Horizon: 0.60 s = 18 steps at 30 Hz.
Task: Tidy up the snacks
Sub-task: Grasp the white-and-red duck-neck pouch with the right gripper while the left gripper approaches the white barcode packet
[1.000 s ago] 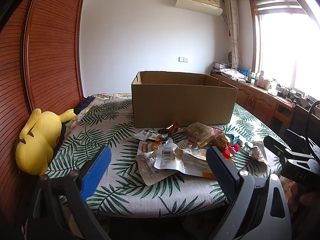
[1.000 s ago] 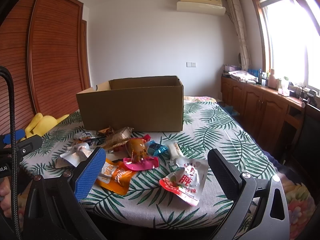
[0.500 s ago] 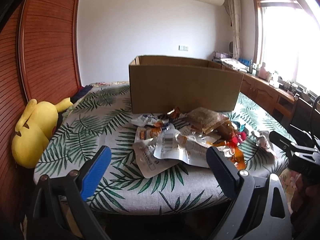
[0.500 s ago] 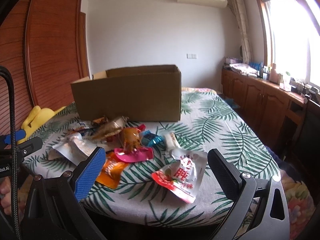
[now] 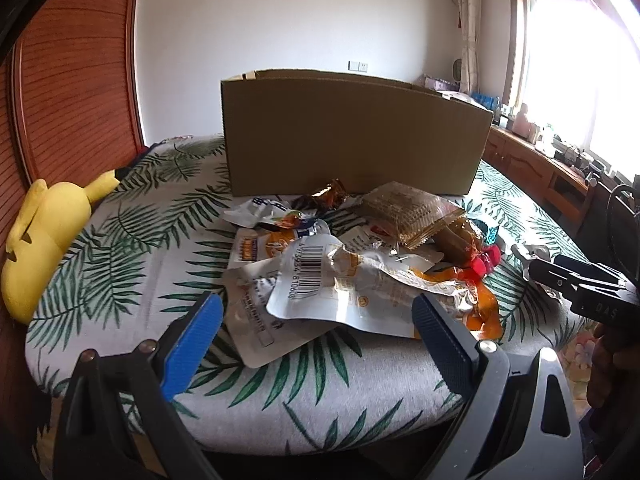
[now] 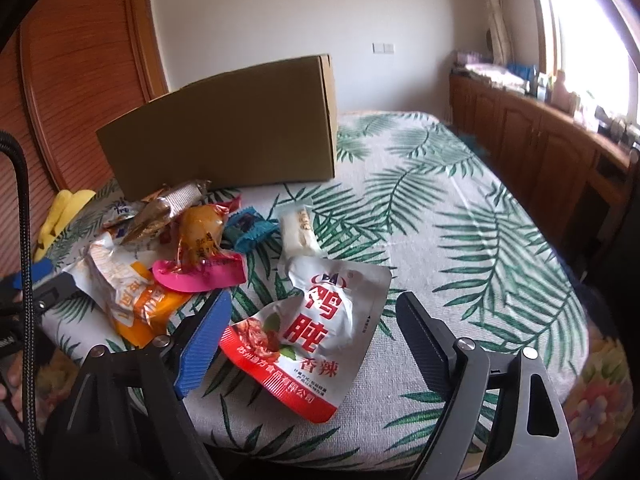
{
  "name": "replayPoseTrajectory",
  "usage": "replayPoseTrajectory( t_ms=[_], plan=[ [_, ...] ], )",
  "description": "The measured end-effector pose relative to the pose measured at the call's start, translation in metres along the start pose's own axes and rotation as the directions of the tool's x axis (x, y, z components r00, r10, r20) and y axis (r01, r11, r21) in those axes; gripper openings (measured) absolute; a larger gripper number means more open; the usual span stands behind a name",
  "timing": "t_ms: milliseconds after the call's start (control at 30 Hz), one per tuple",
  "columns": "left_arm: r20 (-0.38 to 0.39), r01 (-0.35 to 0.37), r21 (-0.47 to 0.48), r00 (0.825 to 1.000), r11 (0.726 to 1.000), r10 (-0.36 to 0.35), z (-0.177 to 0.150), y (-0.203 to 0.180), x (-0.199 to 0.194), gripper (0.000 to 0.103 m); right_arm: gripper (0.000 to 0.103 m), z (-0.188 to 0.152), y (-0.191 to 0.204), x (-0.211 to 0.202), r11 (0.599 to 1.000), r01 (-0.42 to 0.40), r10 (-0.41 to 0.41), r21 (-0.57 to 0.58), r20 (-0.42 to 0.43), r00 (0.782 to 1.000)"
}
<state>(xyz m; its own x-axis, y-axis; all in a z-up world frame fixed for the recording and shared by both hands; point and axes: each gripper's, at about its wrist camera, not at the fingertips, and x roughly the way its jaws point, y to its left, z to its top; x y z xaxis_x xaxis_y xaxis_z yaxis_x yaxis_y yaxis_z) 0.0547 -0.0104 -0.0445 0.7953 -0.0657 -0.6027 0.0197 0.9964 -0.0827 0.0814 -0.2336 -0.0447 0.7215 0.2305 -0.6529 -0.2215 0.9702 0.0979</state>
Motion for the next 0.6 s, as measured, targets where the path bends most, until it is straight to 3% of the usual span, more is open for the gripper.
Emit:
replayPoseTrajectory(
  t_ms=[267, 367, 600],
  plan=[
    [-0.018, 0.021, -0.001, 1.0, 1.0, -0.021, 0.009, -0.006, 0.008, 0.097, 0.066, 0.004, -0.001, 0.014, 0.999, 0.026, -0.027, -0.035, -0.047, 0.999],
    [-0.023, 0.05, -0.013, 0.998, 0.999, -0.05, 0.013, -0.007, 0.01, 0.097, 0.056, 0.002, 0.002, 0.015, 0.994, 0.071, -0.075, -0.08, -0.047, 0.996],
    [-0.054, 0.026, 0.008, 0.998, 1.0, -0.025, 0.022, -0.01, 0.024, 0.097, 0.056, 0.0, 0.001, 0.017, 0.991, 0.07, -0.074, -0.117, -0.026, 0.997]
  ],
)
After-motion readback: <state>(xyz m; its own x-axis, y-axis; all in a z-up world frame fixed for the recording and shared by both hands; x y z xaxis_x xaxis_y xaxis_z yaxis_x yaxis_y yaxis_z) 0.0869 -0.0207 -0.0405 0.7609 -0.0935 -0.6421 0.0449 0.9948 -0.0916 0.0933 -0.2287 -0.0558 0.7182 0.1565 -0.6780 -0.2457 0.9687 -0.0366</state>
